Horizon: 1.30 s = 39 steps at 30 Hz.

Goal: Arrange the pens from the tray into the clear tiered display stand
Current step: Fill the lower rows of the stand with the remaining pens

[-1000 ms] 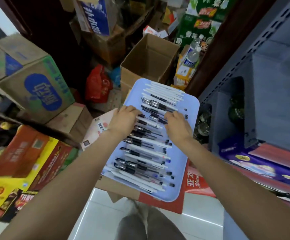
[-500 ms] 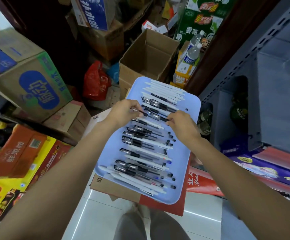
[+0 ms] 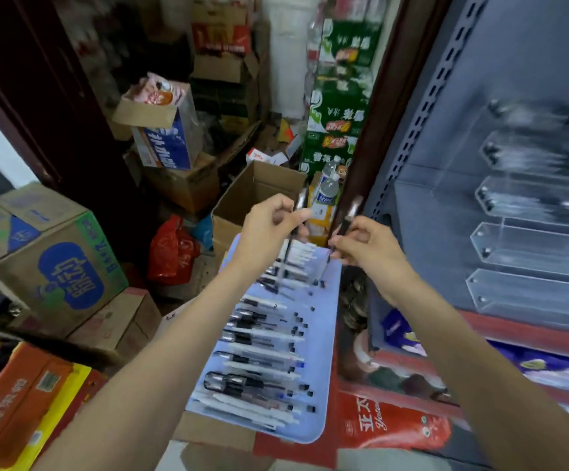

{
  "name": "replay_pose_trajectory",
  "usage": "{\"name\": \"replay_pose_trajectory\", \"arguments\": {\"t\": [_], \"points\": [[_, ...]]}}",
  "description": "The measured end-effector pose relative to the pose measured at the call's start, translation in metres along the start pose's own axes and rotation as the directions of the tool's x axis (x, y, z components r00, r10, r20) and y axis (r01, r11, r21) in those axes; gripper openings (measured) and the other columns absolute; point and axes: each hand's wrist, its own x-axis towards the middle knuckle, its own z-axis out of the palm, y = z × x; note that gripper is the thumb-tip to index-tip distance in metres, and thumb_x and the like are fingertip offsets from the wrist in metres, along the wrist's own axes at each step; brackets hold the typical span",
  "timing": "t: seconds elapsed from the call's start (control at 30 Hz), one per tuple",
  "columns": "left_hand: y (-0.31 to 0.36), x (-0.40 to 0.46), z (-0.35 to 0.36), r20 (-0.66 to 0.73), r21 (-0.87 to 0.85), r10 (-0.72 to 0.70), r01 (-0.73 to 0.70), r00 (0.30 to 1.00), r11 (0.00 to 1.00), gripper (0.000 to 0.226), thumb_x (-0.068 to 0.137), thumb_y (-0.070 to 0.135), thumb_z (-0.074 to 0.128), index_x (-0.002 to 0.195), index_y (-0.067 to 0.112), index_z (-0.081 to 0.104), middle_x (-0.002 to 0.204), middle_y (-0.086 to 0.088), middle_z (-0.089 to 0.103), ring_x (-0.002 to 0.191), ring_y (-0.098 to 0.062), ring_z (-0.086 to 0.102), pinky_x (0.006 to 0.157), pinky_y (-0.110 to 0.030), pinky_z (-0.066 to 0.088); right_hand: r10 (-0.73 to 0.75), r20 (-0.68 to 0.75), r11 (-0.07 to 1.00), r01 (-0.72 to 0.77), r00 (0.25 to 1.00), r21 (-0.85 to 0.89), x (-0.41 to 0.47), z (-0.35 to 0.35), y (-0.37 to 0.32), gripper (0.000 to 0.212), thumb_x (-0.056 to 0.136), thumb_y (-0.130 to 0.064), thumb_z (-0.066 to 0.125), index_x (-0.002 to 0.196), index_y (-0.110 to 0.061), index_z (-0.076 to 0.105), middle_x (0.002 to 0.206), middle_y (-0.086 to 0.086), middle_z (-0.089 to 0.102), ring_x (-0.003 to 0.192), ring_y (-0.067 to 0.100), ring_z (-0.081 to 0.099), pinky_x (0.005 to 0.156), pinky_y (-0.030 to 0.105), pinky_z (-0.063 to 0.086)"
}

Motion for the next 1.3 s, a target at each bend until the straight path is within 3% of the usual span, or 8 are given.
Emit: {"name": "replay_pose_trajectory", "arguments": {"t": [0.1, 0.2, 0.27, 0.4, 0.6, 0.83, 1.03, 1.3], "points": [[0.032, 0.007, 0.037, 0.084, 0.192, 0.131, -0.145, 0.988, 0.971, 0.024, 0.094, 0.026, 0.054, 0.074, 0.011, 0.055, 0.057, 0.001, 0.052, 0.051, -0.014, 0.049, 0.056, -0.03, 0.045, -0.048, -0.081, 0.989, 0.058, 0.996, 0.136, -0.019, -0.042, -0.018, 0.017, 0.086, 0.003, 0.059, 0.08, -0.011, 0.052, 0.07, 0.01, 0.065, 0.056, 0.01, 0.065, 0.058, 0.018, 0.055], [0.065, 0.011, 0.086, 0.191, 0.342, 0.225, -0.28, 0.956, 0.897, 0.018, 0.098, 0.023, 0.044, 0.089, 0.019, 0.059, 0.073, 0.004, 0.052, 0.072, -0.013, 0.05, 0.066, -0.023, 0.037, -0.076, -0.156, 0.955, 0.117, 0.985, 0.272, -0.037, -0.093, -0.032, 0.017, 0.091, 0.003, 0.051, 0.08, -0.009, 0.052, 0.076, 0.012, 0.066, 0.057, 0.012, 0.068, 0.061, 0.018, 0.057], [0.084, 0.014, 0.121, 0.261, 0.366, 0.264, -0.348, 0.929, 0.863, 0.022, 0.098, 0.01, 0.04, 0.109, 0.007, 0.059, 0.089, -0.011, 0.052, 0.086, -0.022, 0.049, 0.075, -0.021, 0.036, -0.07, -0.194, 0.93, 0.135, 0.979, 0.342, -0.048, -0.131, -0.036, 0.02, 0.094, -0.003, 0.045, 0.079, -0.007, 0.056, 0.079, 0.013, 0.067, 0.062, 0.016, 0.07, 0.065, 0.02, 0.057], [0.118, 0.016, 0.191, 0.315, 0.421, 0.387, -0.493, 0.866, 0.761, 0.037, 0.097, 0.01, 0.045, 0.133, 0.013, 0.048, 0.094, -0.001, 0.045, 0.086, -0.012, 0.047, 0.073, -0.01, 0.034, -0.171, -0.327, 0.931, 0.261, 0.929, 0.255, -0.066, -0.21, -0.031, 0.024, 0.095, -0.013, 0.049, 0.076, -0.008, 0.064, 0.078, 0.007, 0.067, 0.064, 0.011, 0.067, 0.065, 0.018, 0.055], [0.139, 0.026, 0.274, 0.22, 0.425, 0.354, -0.416, 0.909, 0.804, 0.012, 0.087, 0.014, 0.064, 0.099, 0.016, 0.067, 0.087, 0.012, 0.063, 0.077, 0.004, 0.056, 0.073, 0.001, 0.04, -0.241, -0.44, 0.912, 0.357, 0.865, 0.201, -0.086, -0.32, -0.011, 0.012, 0.087, -0.001, 0.06, 0.08, -0.008, 0.067, 0.079, 0.009, 0.067, 0.07, 0.011, 0.069, 0.072, 0.016, 0.055], [0.132, 0.053, 0.325, 0.215, 0.705, 0.325, -0.376, 0.921, 0.601, 0.015, 0.089, 0.017, 0.062, 0.102, 0.017, 0.07, 0.098, -0.004, 0.064, 0.091, -0.019, 0.061, 0.087, -0.035, 0.05, -0.21, -0.454, 0.901, 0.351, 0.866, 0.253, -0.078, -0.39, 0.007, 0.019, 0.09, 0.003, 0.054, 0.083, -0.009, 0.067, 0.088, 0.01, 0.068, 0.074, 0.008, 0.071, 0.07, 0.01, 0.053], [0.129, 0.067, 0.339, 0.21, 0.775, 0.201, -0.288, 0.957, 0.562, 0.016, 0.088, 0.014, 0.063, 0.102, 0.012, 0.07, 0.101, -0.007, 0.069, 0.092, -0.022, 0.063, 0.084, -0.037, 0.052, -0.176, -0.418, 0.922, 0.298, 0.891, 0.248, -0.065, -0.412, 0.018, 0.02, 0.091, 0.0, 0.055, 0.084, -0.014, 0.069, 0.095, 0.01, 0.07, 0.083, 0.011, 0.072, 0.071, 0.01, 0.052], [0.128, 0.068, 0.32, 0.214, 0.884, 0.184, -0.27, 0.959, 0.381, 0.02, 0.093, 0.012, 0.051, 0.105, 0.013, 0.067, 0.109, -0.007, 0.064, 0.098, -0.024, 0.062, 0.085, -0.04, 0.053, -0.177, -0.357, 0.92, 0.283, 0.917, 0.271, -0.044, -0.405, 0.025, 0.019, 0.089, 0.002, 0.056, 0.084, -0.011, 0.069, 0.091, 0.009, 0.07, 0.085, 0.016, 0.071, 0.076, 0.015, 0.055]]}}
